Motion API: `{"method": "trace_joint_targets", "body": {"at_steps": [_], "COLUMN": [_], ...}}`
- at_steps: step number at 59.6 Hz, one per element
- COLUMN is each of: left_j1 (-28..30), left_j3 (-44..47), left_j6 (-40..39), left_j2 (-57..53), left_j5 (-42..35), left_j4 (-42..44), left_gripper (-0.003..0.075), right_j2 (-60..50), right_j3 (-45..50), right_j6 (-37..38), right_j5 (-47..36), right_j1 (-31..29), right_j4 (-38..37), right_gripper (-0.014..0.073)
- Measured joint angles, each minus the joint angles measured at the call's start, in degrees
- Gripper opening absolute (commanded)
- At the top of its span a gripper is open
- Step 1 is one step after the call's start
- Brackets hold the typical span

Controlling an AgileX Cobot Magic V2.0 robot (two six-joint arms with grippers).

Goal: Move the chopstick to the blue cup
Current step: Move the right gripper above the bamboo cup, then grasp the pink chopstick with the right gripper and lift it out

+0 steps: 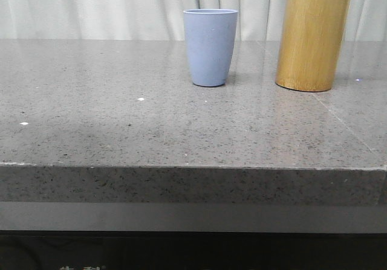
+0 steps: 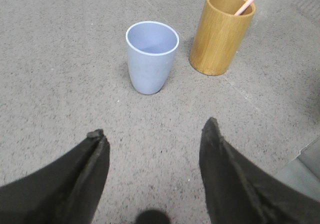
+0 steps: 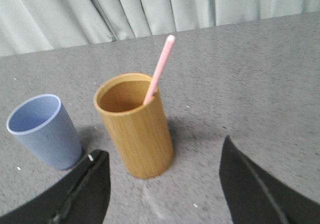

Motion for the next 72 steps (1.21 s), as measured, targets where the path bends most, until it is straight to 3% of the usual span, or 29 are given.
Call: {"method": "trace_joint_targets", "body": {"at_steps": [11,15,39,53,72], "left_j1": [0.0,0.0,0.0,0.0,0.0], "left_j3": [8.51,9.59,9.92,9.92,9.92], "left_j6": [0.09,0.09,0.09,0.09,0.13], "left_j2": [-5.75,-6.18,-6.28,-6.28,-6.28], "left_j5": [-6.17,-6.87,-7.43,-7.43,-7.43], "left_j4": [0.0,0.0,0.45,0.96,0.97], "left_gripper": [0.0407,0.0407,0.0407,0.0407,0.0407], "right_j2": [9.41,12.96,28.26,34.9,39.96], "right_j3": [-0.21,-1.92,-21.6,-32.83,-38.88], "right_j6": [0.0,0.19,0.19,-1.39,-1.39], "right_j5": [-11.99,-12.63,2.89,13.96,21.74], "right_j1": [4.03,4.53,-1.57,-2.02,-3.36], "right_j4": [3.43,3.98,4.54,4.58,4.67], "right_gripper": [0.0489,0.0489,0.0489,0.0489,0.0468]}}
